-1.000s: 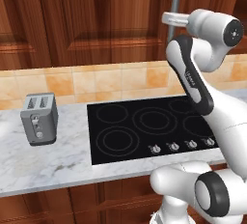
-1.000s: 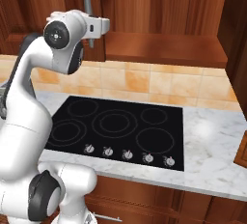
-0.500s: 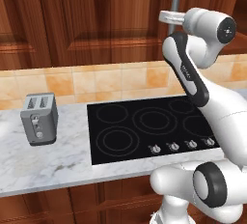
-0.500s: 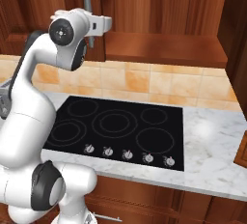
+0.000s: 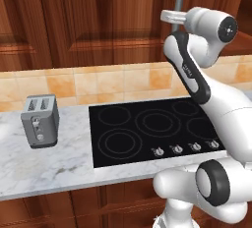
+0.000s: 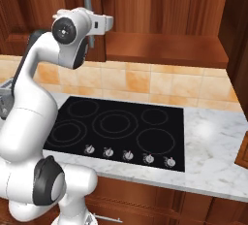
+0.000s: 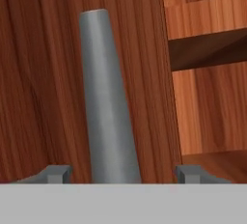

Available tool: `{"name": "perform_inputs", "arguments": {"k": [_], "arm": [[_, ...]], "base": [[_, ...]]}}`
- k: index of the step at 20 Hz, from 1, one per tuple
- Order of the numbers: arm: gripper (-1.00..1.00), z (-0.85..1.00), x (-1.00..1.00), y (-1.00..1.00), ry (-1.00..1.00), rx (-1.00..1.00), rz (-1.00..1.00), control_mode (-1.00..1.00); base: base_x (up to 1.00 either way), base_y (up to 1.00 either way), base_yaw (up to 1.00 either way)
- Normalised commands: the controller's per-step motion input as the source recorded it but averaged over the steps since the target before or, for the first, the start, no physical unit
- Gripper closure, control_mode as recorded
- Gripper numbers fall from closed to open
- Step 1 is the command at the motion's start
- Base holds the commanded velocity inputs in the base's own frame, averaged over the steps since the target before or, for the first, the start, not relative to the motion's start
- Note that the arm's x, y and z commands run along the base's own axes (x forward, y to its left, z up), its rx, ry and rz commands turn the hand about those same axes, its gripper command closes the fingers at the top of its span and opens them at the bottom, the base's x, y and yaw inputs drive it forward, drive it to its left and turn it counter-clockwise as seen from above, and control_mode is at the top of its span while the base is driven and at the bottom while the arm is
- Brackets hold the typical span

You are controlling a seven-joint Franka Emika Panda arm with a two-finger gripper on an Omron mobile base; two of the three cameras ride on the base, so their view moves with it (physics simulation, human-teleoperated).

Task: Open the cabinet, retrieve the rolling pin, and place it next to the meat on the cutting board to prepare for tenderizing.

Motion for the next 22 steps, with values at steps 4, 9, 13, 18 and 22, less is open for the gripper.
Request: {"name": "perform_inputs", "arguments": {"k": [4, 9, 13, 18, 22], "arm": [[1.00, 0.00, 0.12, 0.00, 0.00, 0.00, 0.00, -1.00], [1.00, 0.00, 0.07, 0.00, 0.00, 0.00, 0.00, -1.00], [1.00, 0.00, 0.06, 0.00, 0.00, 0.00, 0.00, -1.00], [1.00, 0.00, 0.10, 0.00, 0.00, 0.00, 0.00, -1.00], [1.00, 0.00, 0.10, 0.02, 0.02, 0.00, 0.03, -1.00]], "base": [[0.00, 0.00, 0.00], [0.00, 0.00, 0.00], [0.00, 0.00, 0.00], [0.00, 0.00, 0.00], [0.00, 0.00, 0.00]]}}
